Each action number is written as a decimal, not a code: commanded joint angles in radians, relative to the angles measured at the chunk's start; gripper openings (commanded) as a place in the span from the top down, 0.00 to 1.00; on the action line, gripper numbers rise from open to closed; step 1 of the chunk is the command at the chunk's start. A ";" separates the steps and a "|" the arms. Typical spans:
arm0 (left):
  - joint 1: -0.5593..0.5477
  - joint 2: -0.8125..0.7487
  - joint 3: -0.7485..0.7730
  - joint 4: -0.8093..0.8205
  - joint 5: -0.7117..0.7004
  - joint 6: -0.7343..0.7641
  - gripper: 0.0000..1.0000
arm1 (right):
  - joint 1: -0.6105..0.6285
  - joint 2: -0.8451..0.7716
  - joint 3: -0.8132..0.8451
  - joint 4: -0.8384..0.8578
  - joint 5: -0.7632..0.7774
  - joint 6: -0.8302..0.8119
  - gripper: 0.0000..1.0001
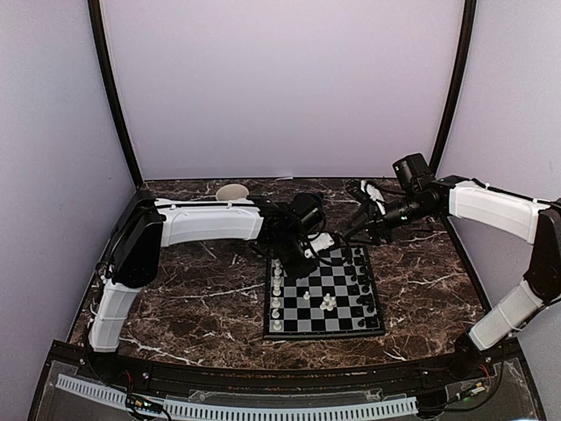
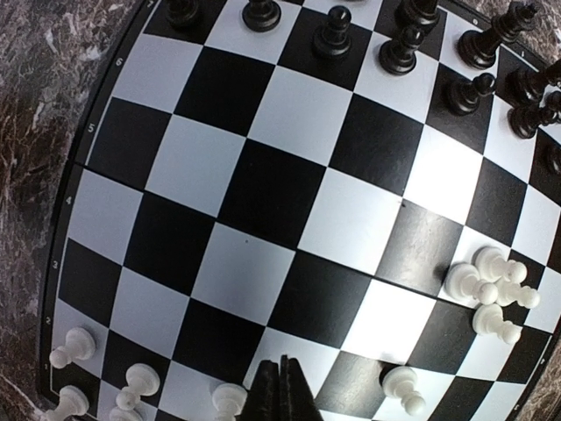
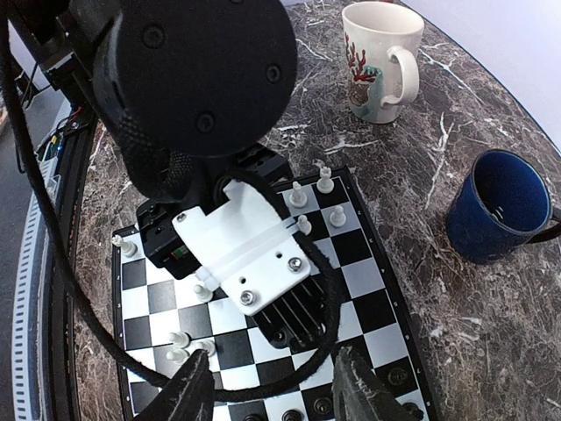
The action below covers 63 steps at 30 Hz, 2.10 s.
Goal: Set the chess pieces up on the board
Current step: Move the pawn to c2.
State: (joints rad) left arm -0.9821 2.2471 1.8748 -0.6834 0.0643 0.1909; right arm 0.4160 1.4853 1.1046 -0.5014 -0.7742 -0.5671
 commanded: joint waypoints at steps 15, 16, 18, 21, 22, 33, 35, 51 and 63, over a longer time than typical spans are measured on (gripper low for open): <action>-0.004 0.031 0.023 -0.067 -0.089 0.017 1.00 | -0.006 -0.005 -0.002 0.007 -0.010 -0.001 0.53; -0.003 0.031 0.023 -0.070 -0.095 0.018 1.00 | -0.006 -0.006 -0.001 0.007 -0.009 -0.002 0.53; -0.003 0.032 0.021 -0.073 -0.105 0.018 1.00 | -0.006 -0.005 -0.001 0.008 -0.010 -0.003 0.53; -0.003 0.033 0.021 -0.074 -0.123 0.014 1.00 | -0.006 -0.006 -0.001 0.008 -0.012 -0.003 0.53; -0.002 0.033 0.021 -0.074 -0.129 0.015 1.00 | -0.006 -0.005 -0.001 0.006 -0.013 -0.003 0.53; -0.002 0.028 0.074 -0.126 -0.050 0.018 1.00 | -0.006 -0.010 -0.003 0.005 -0.012 -0.006 0.53; -0.006 0.022 0.080 -0.148 -0.031 0.024 1.00 | -0.006 -0.011 -0.004 0.006 -0.011 -0.005 0.53; -0.006 0.034 0.055 -0.166 -0.114 0.014 1.00 | -0.006 -0.010 -0.003 0.001 -0.015 -0.012 0.53; 0.009 0.049 0.061 -0.158 -0.147 -0.009 1.00 | -0.007 -0.009 -0.004 0.000 -0.010 -0.017 0.53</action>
State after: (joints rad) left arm -0.9833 2.2971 1.9347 -0.8387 -0.0620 0.1982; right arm 0.4160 1.4853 1.1046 -0.5018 -0.7738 -0.5716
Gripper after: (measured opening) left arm 0.013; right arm 0.472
